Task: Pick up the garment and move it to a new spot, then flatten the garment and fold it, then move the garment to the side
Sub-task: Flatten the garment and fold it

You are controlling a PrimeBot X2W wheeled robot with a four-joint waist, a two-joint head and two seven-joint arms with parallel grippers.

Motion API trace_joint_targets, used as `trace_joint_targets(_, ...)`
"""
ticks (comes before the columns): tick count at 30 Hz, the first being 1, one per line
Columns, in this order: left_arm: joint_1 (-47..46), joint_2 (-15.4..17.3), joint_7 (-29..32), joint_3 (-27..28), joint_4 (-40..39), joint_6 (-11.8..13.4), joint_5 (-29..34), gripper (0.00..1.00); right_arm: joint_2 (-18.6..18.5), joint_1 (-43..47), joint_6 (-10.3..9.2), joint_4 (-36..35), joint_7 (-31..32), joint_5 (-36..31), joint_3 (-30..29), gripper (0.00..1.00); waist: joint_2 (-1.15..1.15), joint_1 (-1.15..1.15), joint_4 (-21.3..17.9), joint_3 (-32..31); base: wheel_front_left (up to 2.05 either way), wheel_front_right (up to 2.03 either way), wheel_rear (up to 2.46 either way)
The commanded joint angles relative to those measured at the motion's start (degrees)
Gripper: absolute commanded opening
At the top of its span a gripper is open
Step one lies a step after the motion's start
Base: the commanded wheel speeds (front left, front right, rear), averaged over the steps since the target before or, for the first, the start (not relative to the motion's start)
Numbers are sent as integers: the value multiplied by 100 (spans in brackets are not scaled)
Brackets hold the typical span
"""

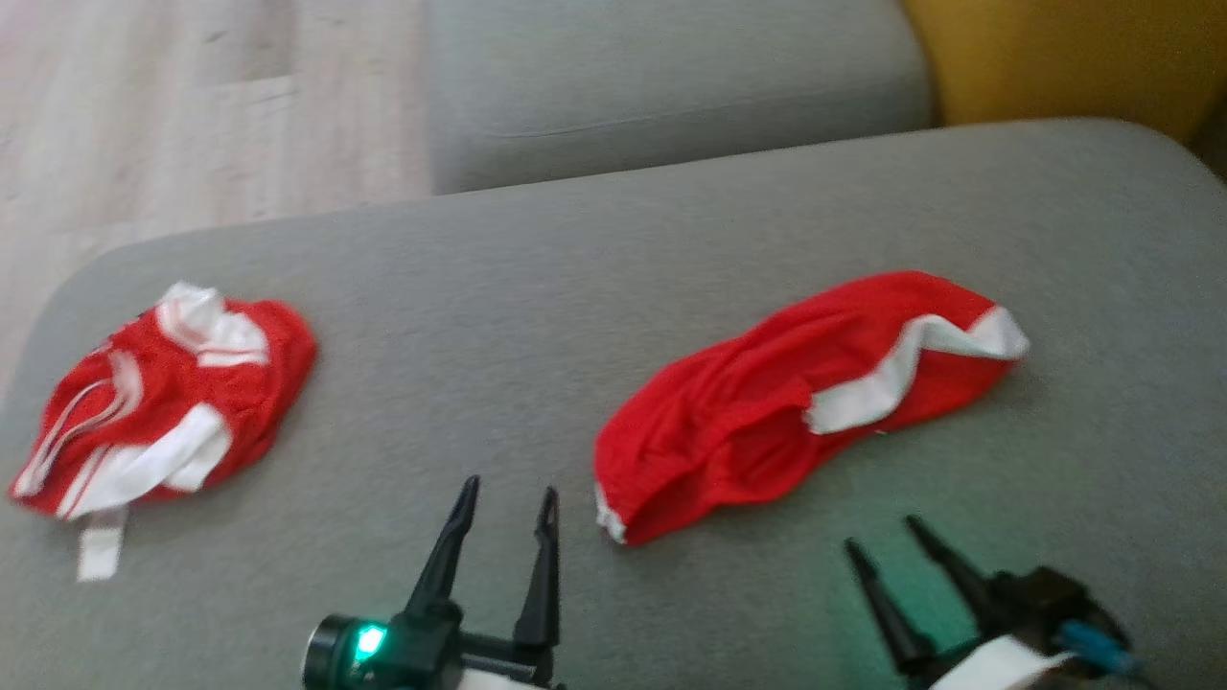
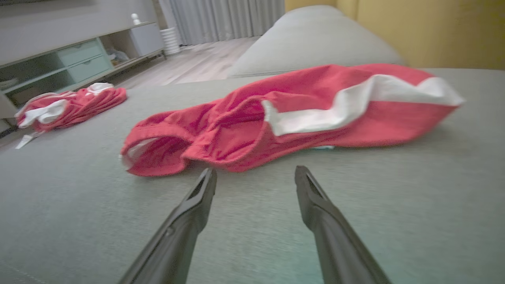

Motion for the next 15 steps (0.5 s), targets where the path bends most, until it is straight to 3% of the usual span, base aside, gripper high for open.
trace_joint_targets(1,-368,-30,-30,125,-159,-18,-22,100,-87,-139,39,-237,-38,-72,-26,100,0,1,-330,53,0,0,0)
trace_joint_targets(7,-811,-30,-30,-667,651,-440,-585,100,32,125,39,-734,-38,-569,-894,100,0,1,-987,169,0,0,0)
trace_joint_targets(11,-1312,-30,103,-1263,1361,-791,-1906,100,231,207,39,-1023,-38,-785,-1171,100,0,1,-1416,317,0,0,0)
trace_joint_targets(15,-2051,-30,220,-1793,1812,-863,-2766,100,378,195,39,-1193,-38,-914,-1251,100,0,1,-1776,574,0,0,0)
